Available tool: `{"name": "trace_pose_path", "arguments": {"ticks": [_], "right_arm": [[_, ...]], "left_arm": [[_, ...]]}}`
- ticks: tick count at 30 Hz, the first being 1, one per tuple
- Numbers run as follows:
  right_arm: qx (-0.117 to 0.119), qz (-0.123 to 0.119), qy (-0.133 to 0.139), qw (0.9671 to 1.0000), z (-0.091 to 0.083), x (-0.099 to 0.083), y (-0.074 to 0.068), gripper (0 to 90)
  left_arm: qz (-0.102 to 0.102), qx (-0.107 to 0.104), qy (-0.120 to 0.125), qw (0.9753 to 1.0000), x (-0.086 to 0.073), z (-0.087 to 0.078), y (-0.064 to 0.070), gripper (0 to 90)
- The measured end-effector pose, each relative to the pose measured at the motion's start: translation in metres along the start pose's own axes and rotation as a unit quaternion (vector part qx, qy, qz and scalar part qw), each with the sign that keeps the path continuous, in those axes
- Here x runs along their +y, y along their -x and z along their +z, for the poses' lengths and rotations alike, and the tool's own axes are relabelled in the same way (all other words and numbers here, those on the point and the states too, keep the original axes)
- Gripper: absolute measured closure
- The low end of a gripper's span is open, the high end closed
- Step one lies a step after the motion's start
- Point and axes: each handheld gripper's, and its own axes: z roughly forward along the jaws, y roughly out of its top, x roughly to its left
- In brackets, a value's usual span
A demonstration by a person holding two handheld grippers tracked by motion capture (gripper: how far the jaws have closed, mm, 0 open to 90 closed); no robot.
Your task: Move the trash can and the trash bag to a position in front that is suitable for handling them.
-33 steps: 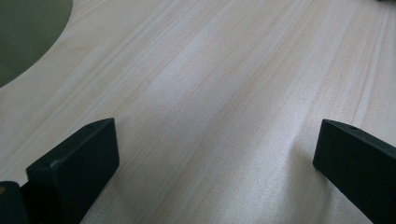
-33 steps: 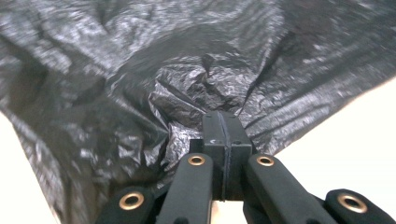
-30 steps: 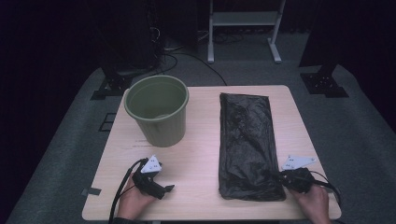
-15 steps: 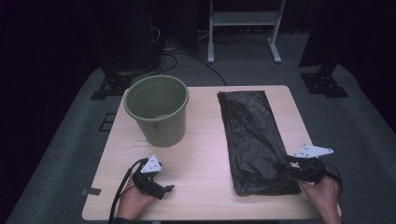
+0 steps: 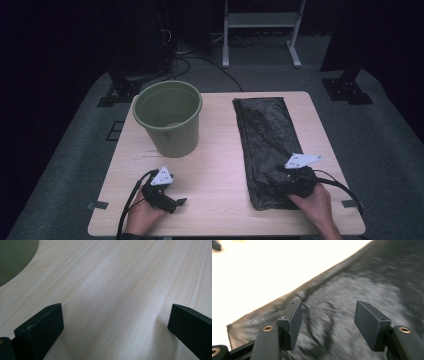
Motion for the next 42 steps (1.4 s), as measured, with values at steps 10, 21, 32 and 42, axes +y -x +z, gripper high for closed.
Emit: {"name": "trace_pose_path", "arguments": {"ticks": [10, 21, 32, 42], "right_arm": [[0.036, -0.017, -0.016, 0.9991, 0.040, 0.018, -0.022, 37.5], [0.031, -0.025, -0.039, 0.9984, 0.061, 0.010, -0.024, 71.8], [0.031, -0.060, -0.067, 0.9955, 0.050, 0.007, -0.028, 89.7], [0.030, -0.051, -0.065, 0.9961, 0.011, -0.025, -0.020, 88.4]], "left_arm": [[0.000, 0.000, 0.000, 1.0000, 0.000, 0.000, 0.000, 0.0], [0.000, 0.000, 0.000, 1.0000, 0.000, 0.000, 0.000, 0.0], [0.000, 0.000, 0.000, 1.0000, 0.000, 0.000, 0.000, 0.0], [0.000, 0.001, -0.001, 1.0000, 0.000, 0.000, 0.000, 0.0]]}}
